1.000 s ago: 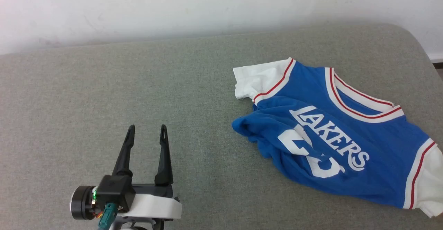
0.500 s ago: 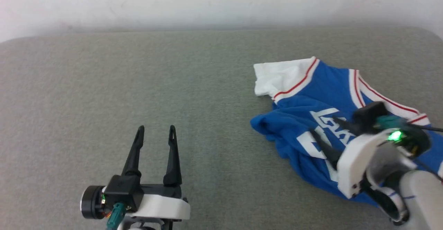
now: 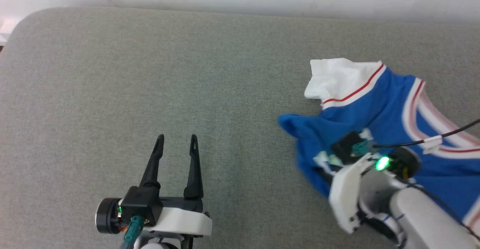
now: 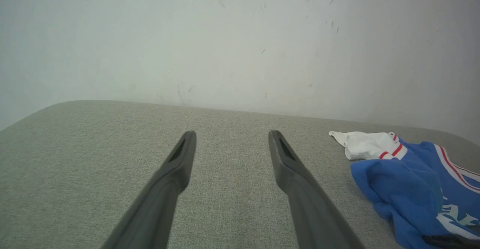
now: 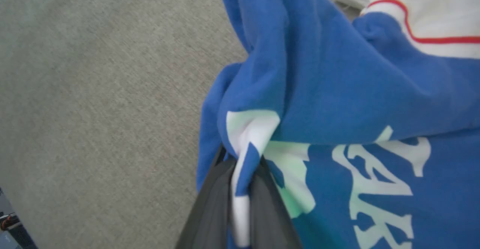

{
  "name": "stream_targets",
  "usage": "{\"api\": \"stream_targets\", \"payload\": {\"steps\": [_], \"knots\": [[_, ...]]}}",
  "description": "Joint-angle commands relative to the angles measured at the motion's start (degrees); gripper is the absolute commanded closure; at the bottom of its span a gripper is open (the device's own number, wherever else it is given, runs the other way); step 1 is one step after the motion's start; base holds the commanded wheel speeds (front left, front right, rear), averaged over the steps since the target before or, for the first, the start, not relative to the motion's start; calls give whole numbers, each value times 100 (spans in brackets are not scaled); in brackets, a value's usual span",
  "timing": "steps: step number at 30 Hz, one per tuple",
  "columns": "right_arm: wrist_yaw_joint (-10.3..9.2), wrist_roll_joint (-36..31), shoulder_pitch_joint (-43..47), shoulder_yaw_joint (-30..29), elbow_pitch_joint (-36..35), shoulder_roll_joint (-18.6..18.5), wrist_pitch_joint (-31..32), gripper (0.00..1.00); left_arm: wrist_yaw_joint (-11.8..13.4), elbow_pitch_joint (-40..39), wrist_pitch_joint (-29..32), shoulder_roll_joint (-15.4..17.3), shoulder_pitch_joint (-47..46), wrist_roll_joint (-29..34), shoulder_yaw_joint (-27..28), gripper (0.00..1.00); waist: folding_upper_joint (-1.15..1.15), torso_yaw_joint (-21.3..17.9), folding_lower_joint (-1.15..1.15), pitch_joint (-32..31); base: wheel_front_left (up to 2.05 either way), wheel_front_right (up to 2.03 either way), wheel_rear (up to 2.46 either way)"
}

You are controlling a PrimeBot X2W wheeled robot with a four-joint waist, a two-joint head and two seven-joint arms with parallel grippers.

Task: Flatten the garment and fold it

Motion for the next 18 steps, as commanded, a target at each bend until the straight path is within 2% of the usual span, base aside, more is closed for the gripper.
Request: {"api": "stream_targets", "payload": {"steps": [1, 4, 6, 11, 14, 15, 16, 18], "knots": [[-4, 117, -60, 119, -91, 71, -42, 100, 4, 17, -40, 7, -73, -25, 17, 0, 0, -37, -2, -27, 0, 0, 0], [-4, 601, -17, 780, -465, 22, 155, 100, -2, 39, -43, 16, -85, -28, 6, 0, 0, -122, -2, -96, 0, 0, 0], [-4, 986, 52, 1262, -769, -164, 446, 100, -23, 50, -41, 12, -105, -32, -30, 0, 0, -170, -2, -129, 0, 0, 0], [-4, 1771, 163, 2157, -1468, -960, 1167, 100, -74, 115, -8, 17, -144, -77, -83, 0, 0, -286, -2, -148, 0, 0, 0], [-4, 2117, 189, 2477, -1616, -1472, 1562, 98, -98, 172, -4, 26, -149, -125, -83, 0, 0, -367, -2, -144, 0, 0, 0], [-4, 2151, 173, 2483, -1645, -1573, 1560, 69, -104, 196, -3, 33, -145, -138, -80, 0, 0, -396, -2, -152, 0, 0, 0], [-4, 2148, 160, 2399, -1657, -1605, 1415, 0, -107, 218, -3, 42, -138, -153, -73, 0, 0, -430, -2, -167, 0, 0, 0], [-4, 2107, 180, 2122, -1598, -1545, 1037, 0, -106, 252, -5, 56, -112, -177, -60, 0, 0, -492, -2, -214, 0, 0, 0]]}}
